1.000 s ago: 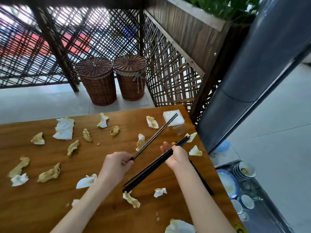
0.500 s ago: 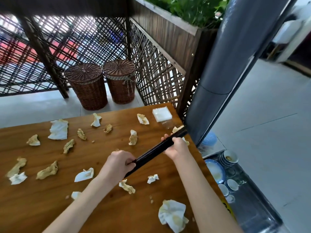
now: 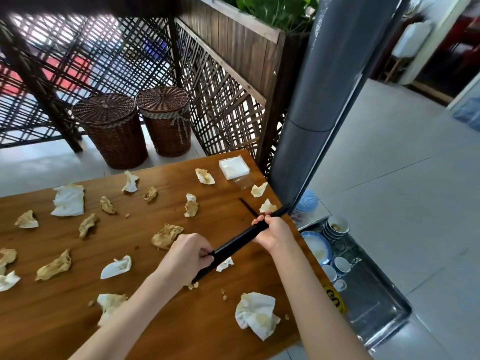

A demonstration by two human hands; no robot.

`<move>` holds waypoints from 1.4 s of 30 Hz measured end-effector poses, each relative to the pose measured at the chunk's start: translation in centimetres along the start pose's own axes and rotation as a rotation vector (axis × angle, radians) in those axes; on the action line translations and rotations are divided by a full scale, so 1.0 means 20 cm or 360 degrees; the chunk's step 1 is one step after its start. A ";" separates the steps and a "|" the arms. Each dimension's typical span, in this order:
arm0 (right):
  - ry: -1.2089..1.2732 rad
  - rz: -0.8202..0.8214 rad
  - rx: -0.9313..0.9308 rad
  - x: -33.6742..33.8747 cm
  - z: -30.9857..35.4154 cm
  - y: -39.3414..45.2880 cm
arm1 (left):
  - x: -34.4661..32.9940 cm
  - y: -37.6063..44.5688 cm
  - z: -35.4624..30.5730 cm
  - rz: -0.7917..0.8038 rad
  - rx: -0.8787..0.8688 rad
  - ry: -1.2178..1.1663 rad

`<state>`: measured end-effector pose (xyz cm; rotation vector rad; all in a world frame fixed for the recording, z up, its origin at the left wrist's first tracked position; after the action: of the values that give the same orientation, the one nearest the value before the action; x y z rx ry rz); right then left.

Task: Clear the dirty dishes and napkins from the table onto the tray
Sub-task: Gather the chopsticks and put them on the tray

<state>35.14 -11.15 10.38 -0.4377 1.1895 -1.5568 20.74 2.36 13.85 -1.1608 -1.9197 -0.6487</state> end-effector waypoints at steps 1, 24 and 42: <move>-0.0031 -0.0023 0.0020 0.02 0.01 0.01 | -0.02 0.00 -0.01 0.0014 0.0002 -0.0014; -0.0286 0.0007 0.0071 0.26 0.86 0.43 | -0.68 0.24 -0.58 -0.0256 0.0717 -0.0184; -0.0505 -0.0019 -0.0166 0.43 1.05 0.94 | -1.36 0.60 -0.49 -0.0226 0.1568 0.0203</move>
<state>58.20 -26.92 0.92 -0.7325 1.0241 -1.3778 42.49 -12.84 -2.81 -0.3462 -1.8415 0.1828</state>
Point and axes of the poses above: each hand's wrist, its own y-axis towards the middle knuckle, its own x-axis out of the back of the hand, z = x × y, the point moved 4 cm from there along y, towards the middle knuckle, and after that the axes turned 13 degrees about -z, right-handed, at the moved point
